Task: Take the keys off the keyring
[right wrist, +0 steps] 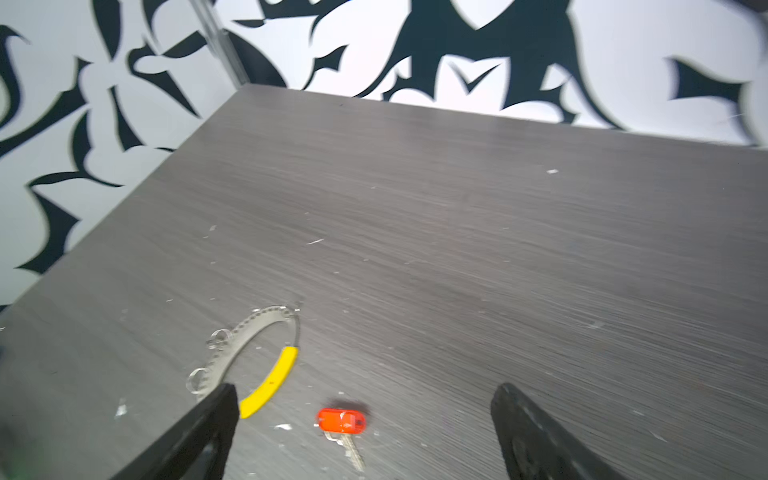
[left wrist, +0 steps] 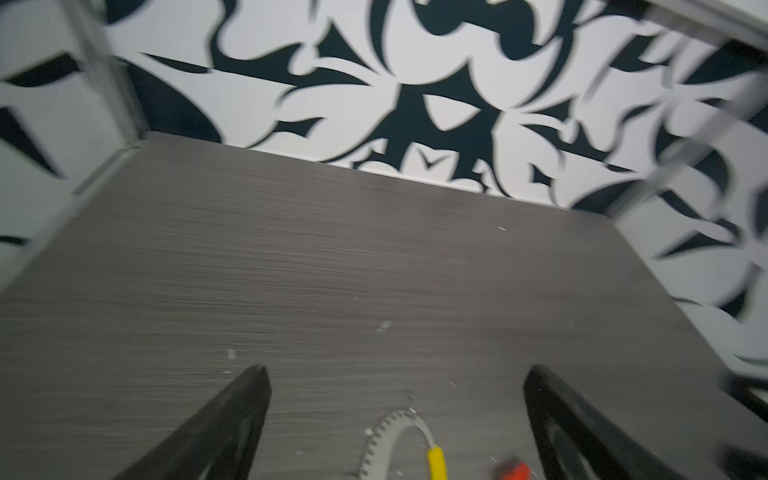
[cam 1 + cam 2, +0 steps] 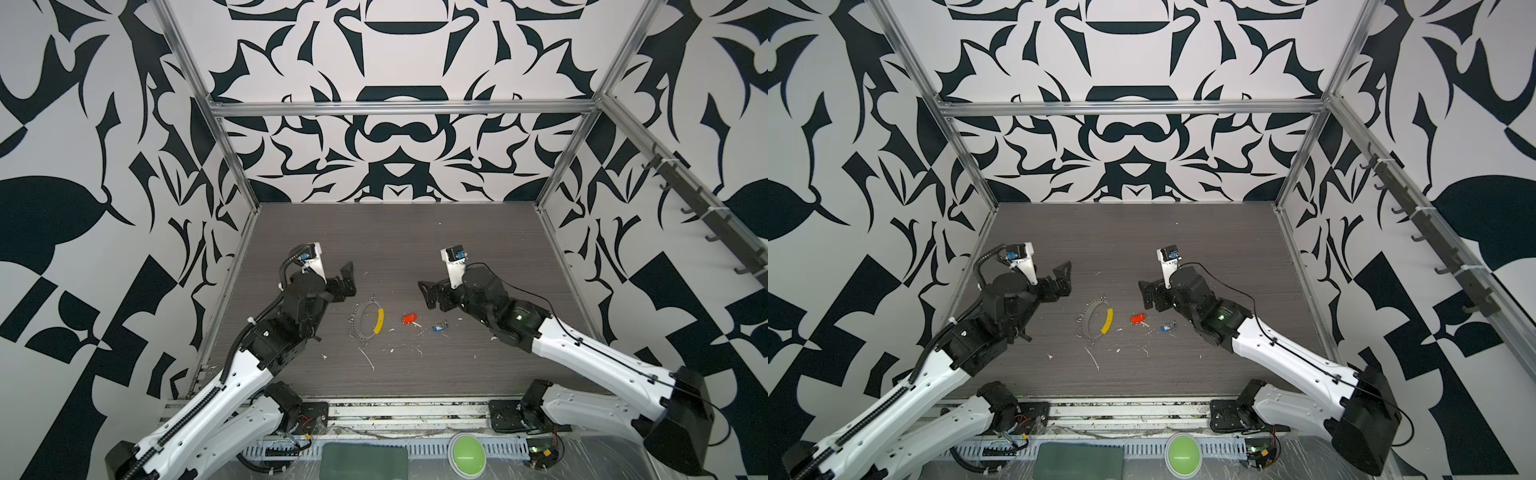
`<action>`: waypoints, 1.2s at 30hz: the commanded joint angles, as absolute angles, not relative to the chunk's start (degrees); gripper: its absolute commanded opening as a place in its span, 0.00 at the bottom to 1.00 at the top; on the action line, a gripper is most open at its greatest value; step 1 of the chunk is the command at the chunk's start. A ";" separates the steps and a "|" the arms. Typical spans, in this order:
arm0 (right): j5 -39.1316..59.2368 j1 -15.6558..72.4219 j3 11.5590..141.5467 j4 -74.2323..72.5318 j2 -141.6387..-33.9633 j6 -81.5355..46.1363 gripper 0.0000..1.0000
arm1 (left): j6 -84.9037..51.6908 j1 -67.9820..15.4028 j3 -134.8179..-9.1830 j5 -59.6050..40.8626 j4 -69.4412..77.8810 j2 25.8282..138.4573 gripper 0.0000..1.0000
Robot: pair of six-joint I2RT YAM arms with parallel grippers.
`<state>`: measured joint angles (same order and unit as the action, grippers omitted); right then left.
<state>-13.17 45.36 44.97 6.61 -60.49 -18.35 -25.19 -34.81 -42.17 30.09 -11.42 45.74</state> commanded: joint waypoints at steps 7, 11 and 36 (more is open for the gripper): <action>-28.50 42.25 44.25 7.45 -57.87 -19.10 1.00 | -19.17 -16.69 -37.95 37.37 3.12 55.46 0.99; -28.67 38.33 43.73 8.40 -57.94 -21.05 0.95 | -14.39 -10.36 -35.25 35.43 9.58 62.49 0.98; -41.00 21.94 24.69 -24.40 -56.33 -3.60 1.00 | -6.68 1.05 -19.77 21.33 58.23 90.33 0.99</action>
<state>-38.00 24.82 26.55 -13.10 -55.02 -9.06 -6.83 0.91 -20.51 22.61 52.51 89.65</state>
